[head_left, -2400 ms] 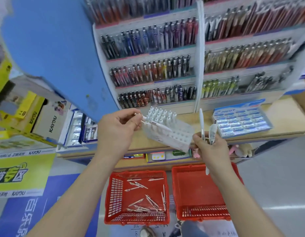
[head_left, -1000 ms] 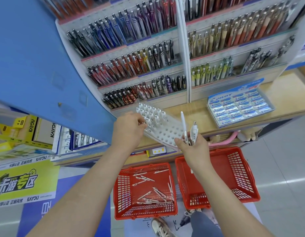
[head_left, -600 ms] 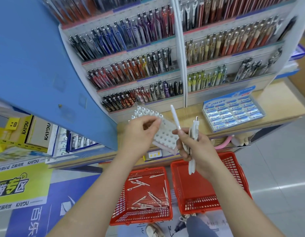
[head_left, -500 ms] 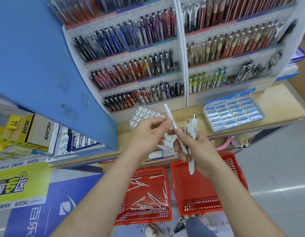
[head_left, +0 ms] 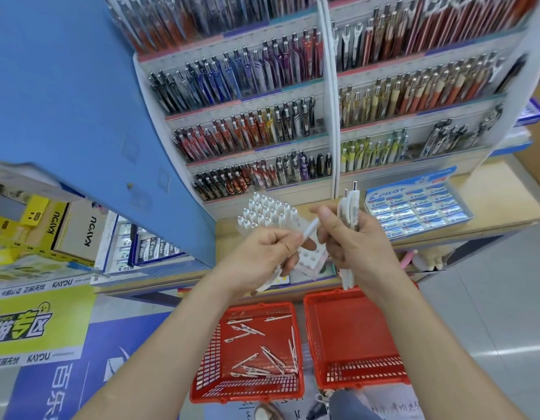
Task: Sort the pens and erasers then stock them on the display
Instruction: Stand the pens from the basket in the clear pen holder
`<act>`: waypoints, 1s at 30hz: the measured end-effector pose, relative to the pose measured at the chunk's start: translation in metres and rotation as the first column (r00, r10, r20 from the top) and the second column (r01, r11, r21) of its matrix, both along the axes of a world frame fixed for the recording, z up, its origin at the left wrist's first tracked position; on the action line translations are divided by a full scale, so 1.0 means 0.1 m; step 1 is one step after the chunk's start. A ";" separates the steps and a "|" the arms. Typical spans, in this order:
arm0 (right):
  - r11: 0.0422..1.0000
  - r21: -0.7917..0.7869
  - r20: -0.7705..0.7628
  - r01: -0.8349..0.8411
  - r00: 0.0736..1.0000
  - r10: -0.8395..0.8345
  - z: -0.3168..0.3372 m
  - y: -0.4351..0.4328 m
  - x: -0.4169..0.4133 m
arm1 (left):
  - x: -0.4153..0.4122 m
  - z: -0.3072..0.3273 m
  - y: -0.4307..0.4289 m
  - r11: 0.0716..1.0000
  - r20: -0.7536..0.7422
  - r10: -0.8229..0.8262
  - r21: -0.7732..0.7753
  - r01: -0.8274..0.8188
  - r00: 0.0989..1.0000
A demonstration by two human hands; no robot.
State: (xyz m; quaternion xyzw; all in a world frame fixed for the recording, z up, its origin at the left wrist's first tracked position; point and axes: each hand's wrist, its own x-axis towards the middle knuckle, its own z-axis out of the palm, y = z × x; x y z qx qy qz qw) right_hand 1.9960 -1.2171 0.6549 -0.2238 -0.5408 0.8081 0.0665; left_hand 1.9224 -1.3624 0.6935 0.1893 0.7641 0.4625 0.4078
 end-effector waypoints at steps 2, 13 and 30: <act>0.999 0.045 -0.009 0.000 1.000 0.000 0.01 -0.02 -0.02 | 0.00 0.02 -0.03 0.999 -0.004 -0.033 -0.016 0.033 0.999; 0.977 -0.020 0.134 0.210 0.969 -0.206 -0.27 -0.03 0.01 | -0.27 -0.07 -0.26 0.905 -0.075 0.423 0.075 -0.418 0.903; 0.925 -0.293 0.348 0.241 0.928 -0.132 -0.68 0.08 0.14 | -0.54 -0.34 -0.05 0.950 -0.813 -0.144 -0.274 -0.152 0.564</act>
